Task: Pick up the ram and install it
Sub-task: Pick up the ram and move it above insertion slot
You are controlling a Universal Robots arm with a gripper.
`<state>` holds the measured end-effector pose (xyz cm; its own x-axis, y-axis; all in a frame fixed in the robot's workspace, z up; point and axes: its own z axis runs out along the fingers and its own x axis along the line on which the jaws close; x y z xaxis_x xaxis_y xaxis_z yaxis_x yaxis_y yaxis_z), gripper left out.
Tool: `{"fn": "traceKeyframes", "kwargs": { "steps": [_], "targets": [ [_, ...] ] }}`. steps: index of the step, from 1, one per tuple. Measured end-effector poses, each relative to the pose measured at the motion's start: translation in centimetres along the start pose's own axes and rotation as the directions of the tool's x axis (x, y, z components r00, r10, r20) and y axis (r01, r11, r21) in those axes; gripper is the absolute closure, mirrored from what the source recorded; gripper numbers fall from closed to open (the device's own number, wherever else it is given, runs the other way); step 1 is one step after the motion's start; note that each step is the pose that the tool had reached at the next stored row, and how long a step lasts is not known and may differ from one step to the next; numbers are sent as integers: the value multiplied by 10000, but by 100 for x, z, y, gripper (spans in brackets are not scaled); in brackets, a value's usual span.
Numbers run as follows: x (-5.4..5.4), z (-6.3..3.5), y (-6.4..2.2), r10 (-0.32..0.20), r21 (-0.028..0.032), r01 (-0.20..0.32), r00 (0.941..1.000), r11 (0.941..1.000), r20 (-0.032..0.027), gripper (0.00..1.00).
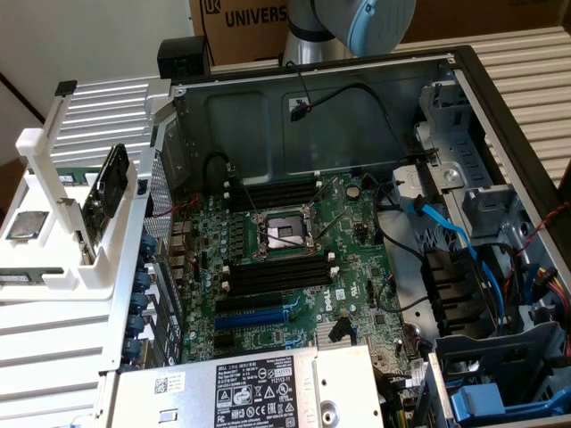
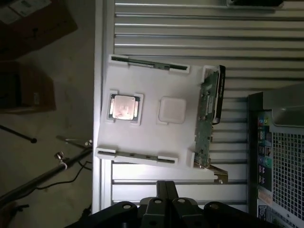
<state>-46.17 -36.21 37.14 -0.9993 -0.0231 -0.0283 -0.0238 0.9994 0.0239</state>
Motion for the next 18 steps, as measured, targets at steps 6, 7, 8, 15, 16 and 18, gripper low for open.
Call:
{"fn": "traceKeyframes", "kwargs": {
  "steps": [6, 7, 8, 15, 16, 18],
  "targets": [
    [0, 1, 0, -1081, -32, 1081, 9941, 9941, -26, 90],
    [0, 1, 0, -1272, -38, 1272, 9919, 9919, -29, 90],
    [0, 1, 0, -1454, -44, 1454, 9894, 9894, -33, 90],
    [0, 3, 0, -2700, -85, 2700, 9628, 9628, -54, 90],
    [0, 3, 0, -2873, -91, 2873, 9578, 9578, -56, 90],
    [0, 3, 0, -3221, -104, 3220, 9467, 9467, -62, 90]
  ]
}}
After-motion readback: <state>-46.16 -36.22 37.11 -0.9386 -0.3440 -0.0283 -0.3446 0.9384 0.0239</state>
